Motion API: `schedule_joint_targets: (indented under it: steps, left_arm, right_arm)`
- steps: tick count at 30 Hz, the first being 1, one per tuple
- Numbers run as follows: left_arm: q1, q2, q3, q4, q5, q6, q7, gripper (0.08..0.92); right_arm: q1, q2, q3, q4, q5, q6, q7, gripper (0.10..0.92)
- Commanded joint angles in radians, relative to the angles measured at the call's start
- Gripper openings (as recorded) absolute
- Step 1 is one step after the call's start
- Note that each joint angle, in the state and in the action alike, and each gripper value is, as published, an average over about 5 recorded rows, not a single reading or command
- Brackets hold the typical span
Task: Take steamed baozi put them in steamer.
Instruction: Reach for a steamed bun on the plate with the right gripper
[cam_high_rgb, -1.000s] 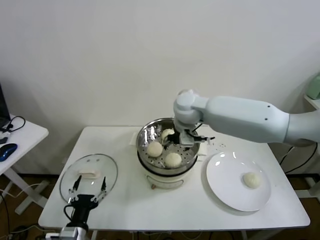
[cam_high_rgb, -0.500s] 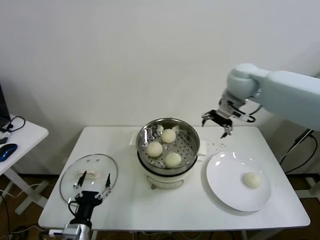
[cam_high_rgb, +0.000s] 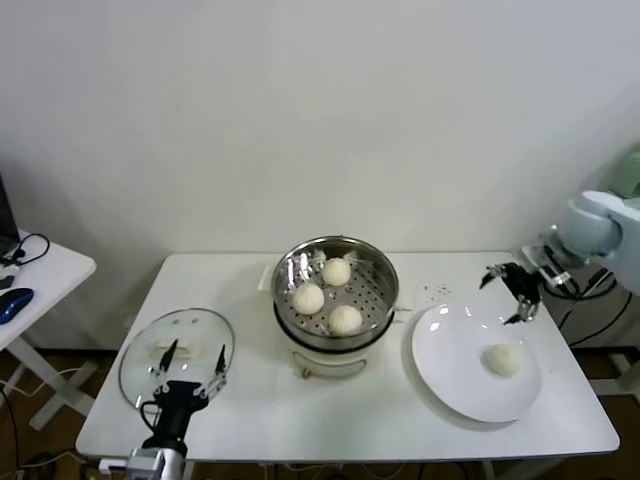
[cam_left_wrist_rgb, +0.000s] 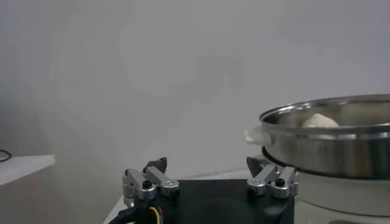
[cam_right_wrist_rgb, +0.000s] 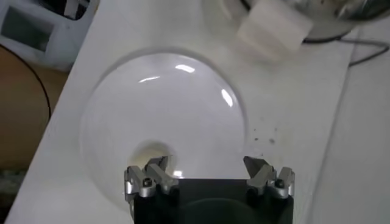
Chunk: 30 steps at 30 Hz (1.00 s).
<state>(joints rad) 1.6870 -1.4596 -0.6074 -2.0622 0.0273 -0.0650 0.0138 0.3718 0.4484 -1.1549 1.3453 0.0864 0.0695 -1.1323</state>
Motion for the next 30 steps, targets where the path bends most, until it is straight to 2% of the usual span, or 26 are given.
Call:
schedule_joint_targets:
  steps: [1, 13, 30]
  left_arm:
    - [0.004, -0.003, -0.002, 0.001, -0.002, 0.000, 0.000, 0.823]
    - [-0.001, -0.003, -0.028, 0.023, -0.008, 0.000, -0.011, 0.823]
    - [-0.011, -0.007, -0.023, 0.029, 0.000, 0.007, -0.010, 0.823]
  right_arm:
    - [-0.417, -0.047, 0.294, -0.079, -0.112, -0.044, 0.022, 0.823]
    - [-0.440, 0.071, 0.315, -0.193, -0.192, -0.029, 0.029, 0.823]
    - [-0.433, 0.115, 0.302, -0.231, -0.213, -0.020, 0.027, 0.823]
